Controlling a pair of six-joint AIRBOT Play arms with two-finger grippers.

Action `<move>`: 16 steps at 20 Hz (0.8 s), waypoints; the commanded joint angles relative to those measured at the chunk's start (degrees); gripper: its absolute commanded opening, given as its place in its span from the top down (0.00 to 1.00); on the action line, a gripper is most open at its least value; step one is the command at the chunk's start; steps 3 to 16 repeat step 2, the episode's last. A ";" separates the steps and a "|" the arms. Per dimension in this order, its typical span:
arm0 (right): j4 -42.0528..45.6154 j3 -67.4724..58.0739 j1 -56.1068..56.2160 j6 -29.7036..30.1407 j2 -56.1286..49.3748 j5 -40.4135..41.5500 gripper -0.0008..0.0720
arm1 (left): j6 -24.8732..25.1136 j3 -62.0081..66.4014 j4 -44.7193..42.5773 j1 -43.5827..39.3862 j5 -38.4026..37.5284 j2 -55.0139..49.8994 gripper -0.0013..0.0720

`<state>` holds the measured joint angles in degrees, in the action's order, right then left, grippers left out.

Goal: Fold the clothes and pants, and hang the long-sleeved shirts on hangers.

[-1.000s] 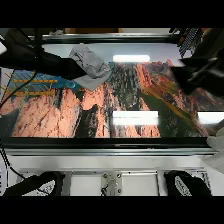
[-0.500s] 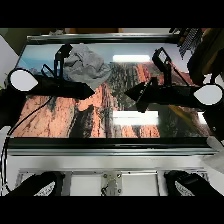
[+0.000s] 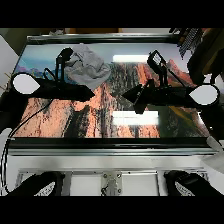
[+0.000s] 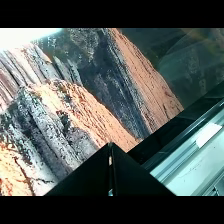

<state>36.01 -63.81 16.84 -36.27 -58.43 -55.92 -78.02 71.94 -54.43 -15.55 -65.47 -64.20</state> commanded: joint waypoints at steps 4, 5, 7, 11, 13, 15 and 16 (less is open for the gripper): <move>-0.02 0.02 0.04 0.00 -0.04 0.00 0.96 | 0.02 -0.04 0.07 -0.04 0.11 0.04 0.96; -0.02 0.02 0.04 0.00 -0.04 0.00 0.96 | 0.02 -0.04 0.07 -0.04 0.11 0.04 0.96; -0.02 0.02 0.04 0.00 -0.04 0.00 0.96 | 0.02 -0.04 0.07 -0.04 0.11 0.04 0.96; -0.02 0.02 0.04 0.00 -0.04 0.00 0.96 | 0.02 -0.04 0.07 -0.04 0.11 0.04 0.96; -0.02 0.02 0.04 0.00 -0.04 0.00 0.96 | 0.02 -0.04 0.07 -0.04 0.11 0.04 0.96; -0.02 0.02 0.04 0.00 -0.04 0.00 0.96 | 0.02 -0.04 0.07 -0.04 0.11 0.04 0.96; -0.02 0.02 0.04 0.00 -0.04 0.00 0.96 | 0.02 -0.04 0.07 -0.04 0.11 0.04 0.96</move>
